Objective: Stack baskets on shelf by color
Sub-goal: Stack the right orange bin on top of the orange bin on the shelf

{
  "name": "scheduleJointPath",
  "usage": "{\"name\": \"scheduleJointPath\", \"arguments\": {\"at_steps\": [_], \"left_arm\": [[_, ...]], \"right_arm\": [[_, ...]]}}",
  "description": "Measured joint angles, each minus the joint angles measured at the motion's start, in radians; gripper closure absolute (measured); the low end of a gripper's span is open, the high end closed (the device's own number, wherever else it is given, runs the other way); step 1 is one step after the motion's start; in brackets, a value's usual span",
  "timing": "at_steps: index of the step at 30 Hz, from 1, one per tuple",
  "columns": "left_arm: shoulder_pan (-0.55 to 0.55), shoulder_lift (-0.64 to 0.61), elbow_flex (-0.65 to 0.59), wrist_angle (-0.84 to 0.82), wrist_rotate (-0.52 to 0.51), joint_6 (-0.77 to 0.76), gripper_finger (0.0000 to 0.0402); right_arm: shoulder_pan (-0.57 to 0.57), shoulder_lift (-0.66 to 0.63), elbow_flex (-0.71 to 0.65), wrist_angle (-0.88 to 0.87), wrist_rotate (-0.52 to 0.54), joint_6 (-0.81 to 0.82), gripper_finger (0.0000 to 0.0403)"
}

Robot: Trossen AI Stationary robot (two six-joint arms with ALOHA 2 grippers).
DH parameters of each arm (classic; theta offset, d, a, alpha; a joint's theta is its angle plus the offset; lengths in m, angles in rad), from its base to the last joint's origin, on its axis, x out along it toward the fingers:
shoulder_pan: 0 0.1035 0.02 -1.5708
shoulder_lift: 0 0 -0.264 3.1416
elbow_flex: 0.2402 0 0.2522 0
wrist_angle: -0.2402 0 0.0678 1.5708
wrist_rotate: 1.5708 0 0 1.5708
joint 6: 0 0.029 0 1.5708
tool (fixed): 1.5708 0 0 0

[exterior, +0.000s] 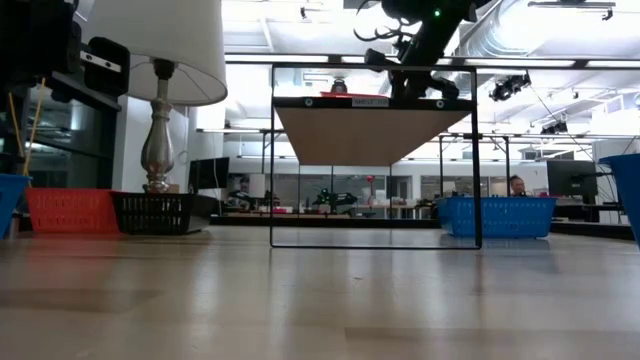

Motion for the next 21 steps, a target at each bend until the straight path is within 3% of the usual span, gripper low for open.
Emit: {"name": "scheduleJointPath", "arguments": {"at_steps": [21], "left_arm": [[0.000,0.000,0.000,0.000,0.000,0.000,0.0401]], "right_arm": [[0.023,0.000,0.000,-0.039,-0.058,0.047,0.0403]]}}
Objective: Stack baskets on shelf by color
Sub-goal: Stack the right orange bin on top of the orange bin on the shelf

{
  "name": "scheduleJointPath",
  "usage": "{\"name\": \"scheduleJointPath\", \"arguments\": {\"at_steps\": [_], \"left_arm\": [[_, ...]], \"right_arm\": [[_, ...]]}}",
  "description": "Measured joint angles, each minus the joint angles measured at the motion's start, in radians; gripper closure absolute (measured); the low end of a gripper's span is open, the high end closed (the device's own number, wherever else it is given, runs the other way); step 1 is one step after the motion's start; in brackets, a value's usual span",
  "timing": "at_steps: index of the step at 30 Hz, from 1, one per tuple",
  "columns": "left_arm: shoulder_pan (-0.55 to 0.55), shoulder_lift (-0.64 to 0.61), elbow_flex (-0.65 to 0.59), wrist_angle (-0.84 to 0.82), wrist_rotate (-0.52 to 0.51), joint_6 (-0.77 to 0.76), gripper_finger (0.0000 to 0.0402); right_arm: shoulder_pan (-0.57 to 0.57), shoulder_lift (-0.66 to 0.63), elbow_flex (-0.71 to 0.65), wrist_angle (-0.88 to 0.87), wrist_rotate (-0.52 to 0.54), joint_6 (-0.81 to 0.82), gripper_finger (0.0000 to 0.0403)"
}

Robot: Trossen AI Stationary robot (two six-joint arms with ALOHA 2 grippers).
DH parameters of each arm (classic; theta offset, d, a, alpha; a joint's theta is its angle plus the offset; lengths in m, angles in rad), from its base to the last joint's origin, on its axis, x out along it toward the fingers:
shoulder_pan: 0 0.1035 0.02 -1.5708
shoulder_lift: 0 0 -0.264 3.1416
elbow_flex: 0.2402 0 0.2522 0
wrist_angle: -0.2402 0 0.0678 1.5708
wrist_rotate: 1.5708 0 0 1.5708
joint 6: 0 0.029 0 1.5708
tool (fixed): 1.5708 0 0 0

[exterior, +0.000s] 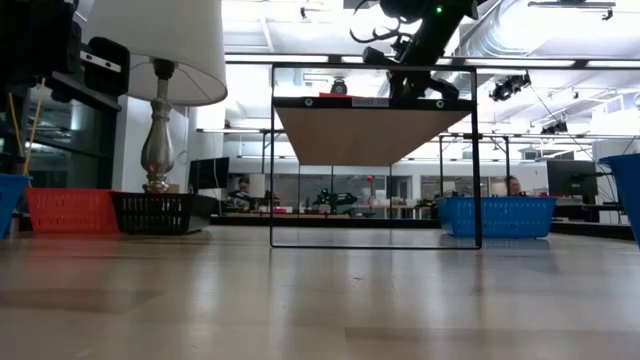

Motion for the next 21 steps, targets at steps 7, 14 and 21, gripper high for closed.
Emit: {"name": "scheduleJointPath", "arguments": {"at_steps": [7,14,21], "left_arm": [[0.000,0.000,0.000,0.000,0.000,0.000,0.0401],[0.000,0.000,0.000,0.000,0.000,0.000,0.0401],[0.000,0.000,0.000,0.000,0.000,0.000,0.0401]], "right_arm": [[0.000,0.000,0.000,-0.018,0.000,-0.008,0.0402],[0.000,0.000,0.000,-0.015,-0.001,-0.040,0.0365],[0.000,-0.059,0.000,-0.009,0.010,-0.116,0.0299]]}}
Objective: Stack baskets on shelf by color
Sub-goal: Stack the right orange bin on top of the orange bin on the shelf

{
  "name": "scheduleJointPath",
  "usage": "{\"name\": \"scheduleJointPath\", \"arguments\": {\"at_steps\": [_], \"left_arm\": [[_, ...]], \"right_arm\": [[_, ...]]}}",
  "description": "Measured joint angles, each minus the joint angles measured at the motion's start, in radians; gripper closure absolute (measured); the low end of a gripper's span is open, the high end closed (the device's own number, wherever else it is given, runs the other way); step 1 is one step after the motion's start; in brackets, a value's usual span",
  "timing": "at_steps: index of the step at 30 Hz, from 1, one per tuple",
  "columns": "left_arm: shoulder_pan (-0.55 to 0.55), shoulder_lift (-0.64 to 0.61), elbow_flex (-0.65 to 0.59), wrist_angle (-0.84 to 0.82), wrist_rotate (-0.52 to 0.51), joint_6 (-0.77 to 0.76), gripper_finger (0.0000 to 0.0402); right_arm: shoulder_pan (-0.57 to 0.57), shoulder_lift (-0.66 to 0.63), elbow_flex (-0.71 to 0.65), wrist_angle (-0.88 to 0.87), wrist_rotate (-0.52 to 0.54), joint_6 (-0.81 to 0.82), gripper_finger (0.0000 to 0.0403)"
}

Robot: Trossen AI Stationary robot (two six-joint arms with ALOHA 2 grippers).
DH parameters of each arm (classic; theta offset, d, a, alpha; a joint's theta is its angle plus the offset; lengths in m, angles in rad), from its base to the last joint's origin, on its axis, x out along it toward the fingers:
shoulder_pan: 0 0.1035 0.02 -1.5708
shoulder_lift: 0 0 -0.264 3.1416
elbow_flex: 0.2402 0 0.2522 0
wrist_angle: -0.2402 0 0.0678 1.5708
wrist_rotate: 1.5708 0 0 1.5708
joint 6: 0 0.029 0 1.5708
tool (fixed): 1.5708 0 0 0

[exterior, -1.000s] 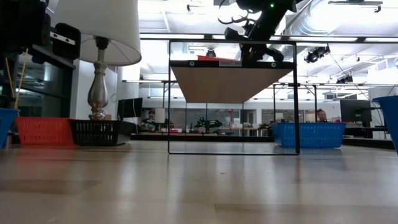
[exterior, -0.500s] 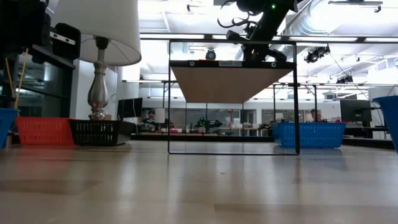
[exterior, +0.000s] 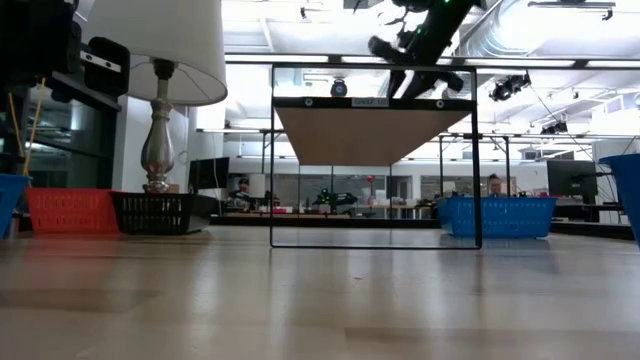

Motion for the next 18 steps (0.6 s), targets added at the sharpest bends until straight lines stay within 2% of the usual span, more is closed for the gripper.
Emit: {"name": "scheduleJointPath", "arguments": {"at_steps": [7,11,14,18], "left_arm": [[0.000,0.000,0.000,0.000,0.000,0.000,0.0401],[0.000,0.000,0.000,0.000,0.000,0.000,0.0401],[0.000,0.000,0.000,0.000,0.000,0.000,0.0401],[0.000,0.000,0.000,0.000,0.000,0.000,0.0401]], "right_arm": [[0.009,-0.163,0.000,-0.045,-0.015,-0.152,0.0275],[0.052,-0.265,0.000,-0.121,-0.093,-0.244,0.0274],[0.115,-0.307,0.000,-0.192,-0.147,-0.293,0.0274],[0.250,-0.293,0.000,-0.280,-0.122,-0.308,0.0287]]}}
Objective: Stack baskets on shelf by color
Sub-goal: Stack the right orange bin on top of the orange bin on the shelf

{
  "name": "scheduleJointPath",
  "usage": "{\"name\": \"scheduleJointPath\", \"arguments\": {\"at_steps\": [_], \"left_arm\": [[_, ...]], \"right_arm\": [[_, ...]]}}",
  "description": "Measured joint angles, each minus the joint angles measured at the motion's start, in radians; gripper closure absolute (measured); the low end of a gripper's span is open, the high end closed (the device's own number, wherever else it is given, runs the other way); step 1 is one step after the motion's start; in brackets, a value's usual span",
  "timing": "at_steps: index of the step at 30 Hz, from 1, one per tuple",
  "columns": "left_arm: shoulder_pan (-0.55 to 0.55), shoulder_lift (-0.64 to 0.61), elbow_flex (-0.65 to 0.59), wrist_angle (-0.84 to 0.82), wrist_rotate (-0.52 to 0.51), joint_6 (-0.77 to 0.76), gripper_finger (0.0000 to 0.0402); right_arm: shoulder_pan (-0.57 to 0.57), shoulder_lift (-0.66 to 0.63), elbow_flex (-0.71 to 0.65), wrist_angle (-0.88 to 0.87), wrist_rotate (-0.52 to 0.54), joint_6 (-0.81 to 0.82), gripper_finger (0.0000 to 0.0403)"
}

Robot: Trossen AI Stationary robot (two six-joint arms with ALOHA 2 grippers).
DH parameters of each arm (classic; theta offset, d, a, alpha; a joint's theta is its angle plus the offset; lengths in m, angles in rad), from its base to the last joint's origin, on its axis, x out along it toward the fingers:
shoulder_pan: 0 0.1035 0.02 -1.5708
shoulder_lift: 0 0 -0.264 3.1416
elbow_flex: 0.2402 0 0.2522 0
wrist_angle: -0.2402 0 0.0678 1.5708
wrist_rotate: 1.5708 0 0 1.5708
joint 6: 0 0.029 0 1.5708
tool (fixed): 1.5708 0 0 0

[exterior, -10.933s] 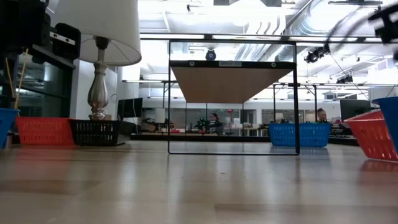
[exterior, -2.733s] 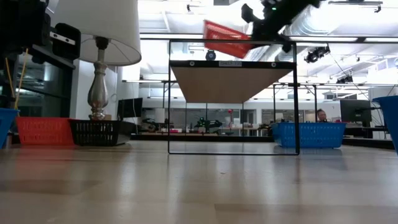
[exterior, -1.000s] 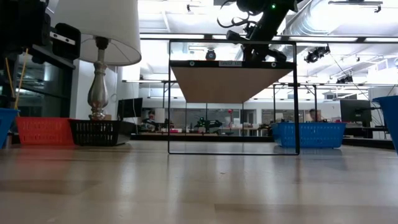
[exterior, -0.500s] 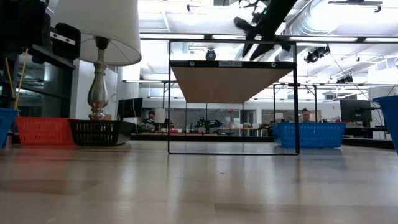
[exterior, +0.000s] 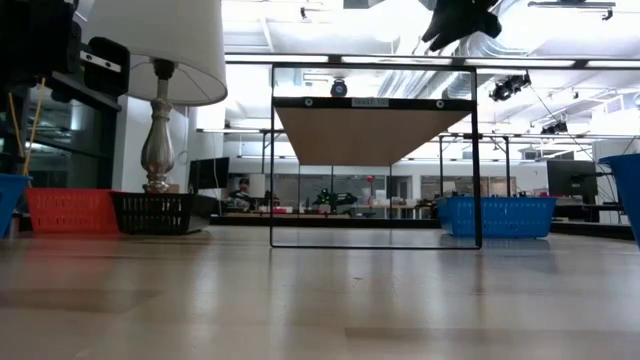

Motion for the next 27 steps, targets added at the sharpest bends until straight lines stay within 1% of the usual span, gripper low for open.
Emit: {"name": "scheduleJointPath", "arguments": {"at_steps": [3,5,9,12,14,18,22,27], "left_arm": [[0.000,0.000,0.000,0.000,0.000,0.000,0.0401],[0.000,0.000,0.000,0.000,0.000,0.000,0.0401],[0.000,0.000,0.000,0.000,0.000,0.000,0.0401],[0.000,0.000,0.000,0.000,0.000,0.000,0.0401],[0.000,0.000,0.000,0.000,0.000,0.000,0.0401],[0.000,0.000,0.000,0.000,0.000,0.000,0.0401],[0.000,0.000,0.000,0.000,0.000,0.000,0.0401],[0.000,0.000,0.000,0.000,0.000,0.000,0.0401]], "right_arm": [[0.100,0.050,0.000,-0.006,0.047,-0.003,0.0307],[0.152,0.089,0.000,0.023,0.065,-0.016,0.0323],[0.205,0.173,0.000,0.100,0.065,-0.080,0.0358],[0.202,0.225,0.000,0.137,0.063,-0.117,0.0389],[0.191,0.256,0.000,0.155,0.038,-0.146,0.0399],[0.168,0.304,0.000,0.178,-0.019,-0.205,0.0400],[0.147,0.340,-0.001,0.175,-0.022,-0.238,0.0401],[0.131,0.351,-0.001,0.184,-0.048,-0.277,0.0402]]}}
